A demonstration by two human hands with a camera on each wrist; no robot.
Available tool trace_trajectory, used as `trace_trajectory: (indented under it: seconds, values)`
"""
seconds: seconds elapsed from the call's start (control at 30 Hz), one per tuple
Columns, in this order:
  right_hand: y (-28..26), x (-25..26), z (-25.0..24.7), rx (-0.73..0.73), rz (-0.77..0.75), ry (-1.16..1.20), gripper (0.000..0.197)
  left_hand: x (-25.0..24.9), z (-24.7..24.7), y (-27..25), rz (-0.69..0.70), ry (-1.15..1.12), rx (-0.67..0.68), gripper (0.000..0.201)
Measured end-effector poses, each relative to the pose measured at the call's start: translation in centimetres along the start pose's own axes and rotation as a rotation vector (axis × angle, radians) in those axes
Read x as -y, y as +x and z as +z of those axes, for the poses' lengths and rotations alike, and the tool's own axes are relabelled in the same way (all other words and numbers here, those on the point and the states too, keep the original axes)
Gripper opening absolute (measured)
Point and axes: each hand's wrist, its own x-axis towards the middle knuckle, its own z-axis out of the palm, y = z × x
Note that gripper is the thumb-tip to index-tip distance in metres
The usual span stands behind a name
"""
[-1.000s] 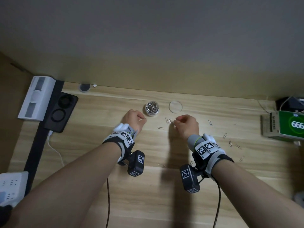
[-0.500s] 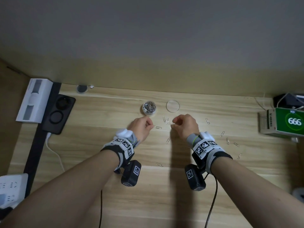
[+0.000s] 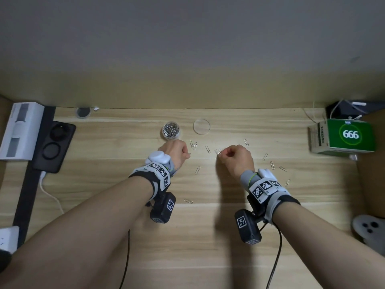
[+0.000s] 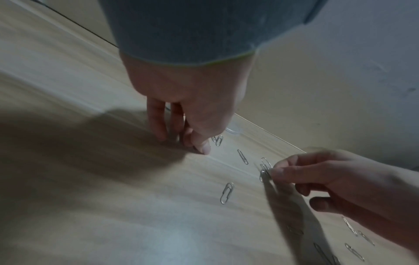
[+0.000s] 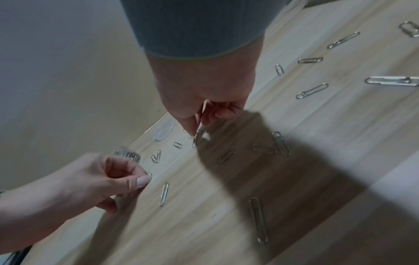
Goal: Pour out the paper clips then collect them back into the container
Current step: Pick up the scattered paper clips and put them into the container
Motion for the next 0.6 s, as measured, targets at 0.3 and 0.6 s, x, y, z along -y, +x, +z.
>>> trace_trajectory:
  seconds: [0.3, 0.6]
  values:
    - [0.7, 2.3, 0.9, 0.027, -0.154, 0.02, 0.013, -1.7, 1.2, -0.8, 0.029, -0.063, -0.089, 0.013]
    - [1.2, 3.0, 2.1, 0.026, -0.283, -0.182, 0.009, -0.6, 0.5, -1.3, -0.201, -0.608, -0.037, 0.022]
